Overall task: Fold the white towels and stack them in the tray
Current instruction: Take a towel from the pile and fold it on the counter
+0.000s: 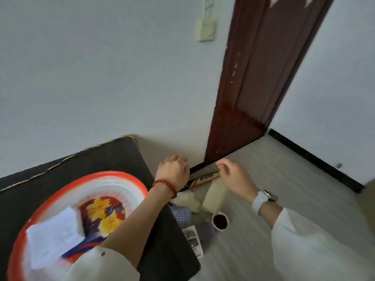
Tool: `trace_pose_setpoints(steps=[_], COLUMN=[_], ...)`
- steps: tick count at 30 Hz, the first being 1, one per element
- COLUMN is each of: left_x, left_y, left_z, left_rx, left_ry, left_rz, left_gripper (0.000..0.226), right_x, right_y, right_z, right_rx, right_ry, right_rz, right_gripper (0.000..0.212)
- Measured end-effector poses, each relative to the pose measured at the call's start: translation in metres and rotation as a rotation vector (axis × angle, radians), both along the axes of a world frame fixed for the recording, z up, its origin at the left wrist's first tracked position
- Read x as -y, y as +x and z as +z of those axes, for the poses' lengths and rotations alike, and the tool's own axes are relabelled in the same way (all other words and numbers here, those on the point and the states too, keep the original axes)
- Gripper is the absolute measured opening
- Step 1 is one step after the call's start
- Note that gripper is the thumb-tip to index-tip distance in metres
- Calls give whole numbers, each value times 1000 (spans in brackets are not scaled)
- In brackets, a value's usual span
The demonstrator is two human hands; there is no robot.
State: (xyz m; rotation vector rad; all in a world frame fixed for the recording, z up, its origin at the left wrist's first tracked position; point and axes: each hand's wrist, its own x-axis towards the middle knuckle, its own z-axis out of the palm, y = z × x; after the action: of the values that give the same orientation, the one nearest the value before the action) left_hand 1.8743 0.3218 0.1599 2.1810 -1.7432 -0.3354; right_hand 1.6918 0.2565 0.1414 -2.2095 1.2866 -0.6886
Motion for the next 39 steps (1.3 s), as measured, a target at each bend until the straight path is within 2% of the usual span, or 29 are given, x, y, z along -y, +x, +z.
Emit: trace_pose_setpoints(steps=[4,10,18,21,31,39], left_x=[63,113,127,138,178,183], left_y=[-199,-485,-803,-911,-1228,-1429], left_z=[35,75,91,90,96,44], left_rx=[-57,-85,-64,-85,-93,-105], left_ry=[-111,-199,-213,-255,-254,-135], left_rz=[-254,-661,-1101,-1206,-1465,-1530], left_gripper=[35,37,19,25,26,27], right_x=[15,-10,-73,-76,-61,-55], right_y=[-208,-490,-764,-857,-1129,-1323], right_z=[35,66,86,89,96,45], right_rx=[10,28,16,-11,0,24], right_ry=[-89,-128,-120,-133,-58,71], right_rz=[-285,-743,-1186,-1310,-1514,-1522], right_gripper=[22,18,24,25,25,25])
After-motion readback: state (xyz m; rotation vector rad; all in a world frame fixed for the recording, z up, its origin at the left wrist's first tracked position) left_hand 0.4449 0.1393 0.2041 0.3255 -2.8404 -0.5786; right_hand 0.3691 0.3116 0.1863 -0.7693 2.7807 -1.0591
